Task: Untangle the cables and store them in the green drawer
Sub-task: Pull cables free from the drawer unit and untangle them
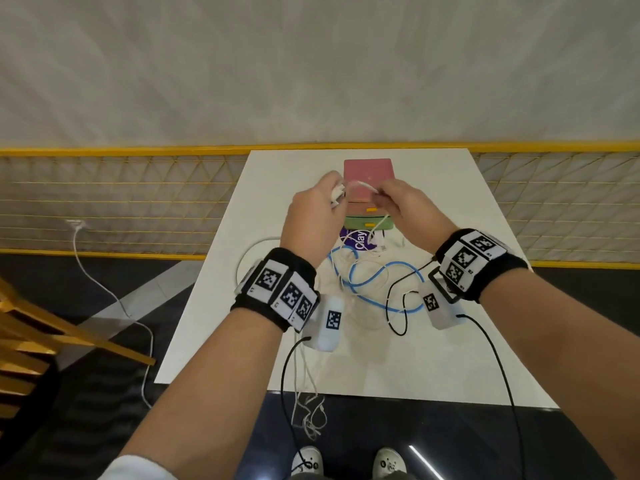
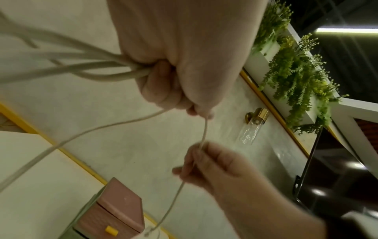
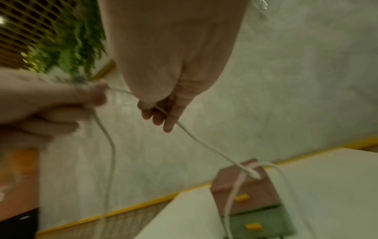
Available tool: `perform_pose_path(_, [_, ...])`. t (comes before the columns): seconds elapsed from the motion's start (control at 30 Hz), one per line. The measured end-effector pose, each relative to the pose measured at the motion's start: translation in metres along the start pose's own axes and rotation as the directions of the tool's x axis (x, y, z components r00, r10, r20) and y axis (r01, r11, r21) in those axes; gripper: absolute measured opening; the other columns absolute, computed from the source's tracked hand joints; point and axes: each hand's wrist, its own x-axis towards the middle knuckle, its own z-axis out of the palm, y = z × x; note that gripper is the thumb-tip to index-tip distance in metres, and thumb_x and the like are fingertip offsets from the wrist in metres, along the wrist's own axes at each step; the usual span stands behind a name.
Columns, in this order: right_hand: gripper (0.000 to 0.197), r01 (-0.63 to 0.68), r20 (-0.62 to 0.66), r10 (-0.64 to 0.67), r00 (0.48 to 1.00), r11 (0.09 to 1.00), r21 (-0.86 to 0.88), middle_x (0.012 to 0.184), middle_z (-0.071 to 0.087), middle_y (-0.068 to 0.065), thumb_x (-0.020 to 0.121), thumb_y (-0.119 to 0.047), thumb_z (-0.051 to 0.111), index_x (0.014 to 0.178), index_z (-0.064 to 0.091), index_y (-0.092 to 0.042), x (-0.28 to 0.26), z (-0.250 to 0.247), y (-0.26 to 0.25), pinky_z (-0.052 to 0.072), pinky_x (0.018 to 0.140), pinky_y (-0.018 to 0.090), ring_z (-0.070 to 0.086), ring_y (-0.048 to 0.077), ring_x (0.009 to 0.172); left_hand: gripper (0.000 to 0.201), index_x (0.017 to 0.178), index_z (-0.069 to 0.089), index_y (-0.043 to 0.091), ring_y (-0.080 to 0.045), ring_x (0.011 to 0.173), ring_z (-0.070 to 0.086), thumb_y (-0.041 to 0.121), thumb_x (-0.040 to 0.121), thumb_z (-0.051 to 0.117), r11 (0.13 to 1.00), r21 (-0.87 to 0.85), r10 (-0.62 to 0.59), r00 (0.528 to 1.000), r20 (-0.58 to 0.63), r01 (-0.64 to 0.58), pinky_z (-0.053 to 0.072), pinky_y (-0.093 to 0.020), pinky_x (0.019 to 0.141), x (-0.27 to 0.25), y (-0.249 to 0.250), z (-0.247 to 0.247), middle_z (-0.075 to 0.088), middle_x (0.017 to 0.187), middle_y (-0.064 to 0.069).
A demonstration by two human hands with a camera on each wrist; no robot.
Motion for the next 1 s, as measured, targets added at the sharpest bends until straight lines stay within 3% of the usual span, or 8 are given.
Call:
perform_pose_path(0.13, [0.023, -0.195, 0.043, 0.195, 0.98, 0.981, 0.012, 0.099, 0.059, 0.015, 0.1, -0.012, 0.041, 0.107, 0.058, 0.002, -0.02, 0.008, 0.033, 0.032, 0.075, 0.022, 0.053, 0.024, 0.09, 0.027, 0.094, 0.058, 0.011, -0.02, 0.05, 0.043, 0.037, 0.099, 0.052, 0.98, -0.186, -0.102, 0.973, -0.209, 0.063, 0.037, -0.029, 0.053, -0.002, -0.004, -0.016, 0.057, 0.064, -0.009])
perform_pose_path(0.27, [0.023, -0.13, -0.007, 0.131, 0.991, 0.989, 0.071, 0.095, 0.062, 0.012, 0.099, -0.011, 0.043, 0.099, 0.061, 0.003, -0.019, 0.007, 0.022, 0.037, 0.075, 0.015, 0.056, 0.024, 0.092, 0.025, 0.104, 0.059, 0.009, -0.026, 0.066, 0.055, 0.033, 0.1, 0.051, 0.97, -0.222, -0.14, 0.97, -0.197, 0.095, 0.045, -0.033, 0.064, -0.002, -0.007, -0.017, 0.065, 0.083, -0.007])
perform_pose_path(0.47, [0.015, -0.065, 0.121, 0.034, 0.992, 0.961, 0.268, 0.086, 0.067, 0.006, 0.098, -0.005, 0.04, 0.106, 0.053, -0.009, -0.028, -0.005, -0.028, 0.057, 0.078, 0.033, 0.065, 0.011, 0.071, 0.03, 0.092, 0.057, 0.01, -0.019, 0.063, 0.046, 0.039, 0.099, 0.052, 0.953, -0.276, -0.178, 0.966, -0.189, 0.122, 0.037, -0.022, 0.058, -0.001, -0.007, -0.019, 0.062, 0.08, -0.018])
perform_pose_path(0.6, [0.016, -0.077, 0.139, 0.027, 0.99, 0.926, 0.368, 0.085, 0.067, 0.015, 0.098, -0.001, 0.039, 0.104, 0.049, -0.012, -0.042, -0.013, -0.045, 0.06, 0.069, 0.034, 0.065, 0.013, 0.071, 0.022, 0.105, 0.065, 0.022, -0.008, 0.067, 0.055, 0.041, 0.094, 0.059, 0.95, -0.279, -0.108, 0.985, 0.136, 0.143, 0.045, -0.018, 0.063, -0.008, -0.011, -0.024, 0.062, 0.086, 0.014])
perform_pose_path(0.77, [0.011, -0.121, 0.181, 0.047, 0.982, 0.9, 0.418, 0.083, 0.068, 0.017, 0.099, -0.004, 0.039, 0.103, 0.048, -0.01, -0.053, -0.014, -0.052, 0.061, 0.061, 0.038, 0.067, 0.027, 0.079, 0.04, 0.087, 0.067, 0.014, -0.014, 0.065, 0.049, 0.052, 0.092, 0.056, 0.981, -0.128, -0.105, 0.956, 0.273, 0.144, 0.038, -0.024, 0.061, -0.015, -0.02, -0.02, 0.061, 0.073, -0.003])
perform_pose_path(0.83, [0.007, -0.242, 0.415, 0.05, 0.908, 0.872, 0.425, 0.083, 0.071, 0.014, 0.097, -0.006, 0.044, 0.098, 0.051, -0.008, -0.063, -0.01, -0.055, 0.06, 0.062, 0.038, 0.068, 0.023, 0.076, 0.04, 0.086, 0.066, 0.013, -0.011, 0.063, 0.047, 0.051, 0.093, 0.055, 0.965, -0.183, -0.144, 0.96, 0.238, 0.19, 0.037, -0.022, 0.061, -0.018, -0.023, -0.021, 0.058, 0.071, 0.002])
perform_pose_path(0.93, [0.02, -0.223, 0.794, 0.013, 0.608, 0.962, 0.156, 0.077, 0.073, 0.0, 0.093, -0.031, 0.057, 0.088, 0.069, -0.015, -0.076, -0.006, -0.062, 0.055, 0.065, 0.027, 0.065, 0.01, 0.069, 0.035, 0.086, 0.067, 0.014, -0.008, 0.07, 0.05, 0.048, 0.093, 0.058, 0.961, -0.215, -0.113, 0.955, 0.273, 0.175, 0.037, -0.011, 0.063, -0.02, -0.023, -0.024, 0.063, 0.08, 0.001])
perform_pose_path(1.0, [0.042, -0.119, 0.791, 0.108, 0.602, 0.992, -0.045, 0.068, 0.07, -0.009, 0.089, -0.053, 0.051, 0.077, 0.074, -0.02, -0.076, -0.003, -0.063, 0.05, 0.068, 0.02, 0.062, 0.005, 0.063, 0.034, 0.08, 0.066, 0.014, -0.004, 0.065, 0.051, 0.044, 0.094, 0.059, 0.954, -0.248, -0.083, 0.946, 0.313, 0.166, 0.036, -0.011, 0.062, -0.023, -0.019, -0.028, 0.063, 0.072, 0.007])
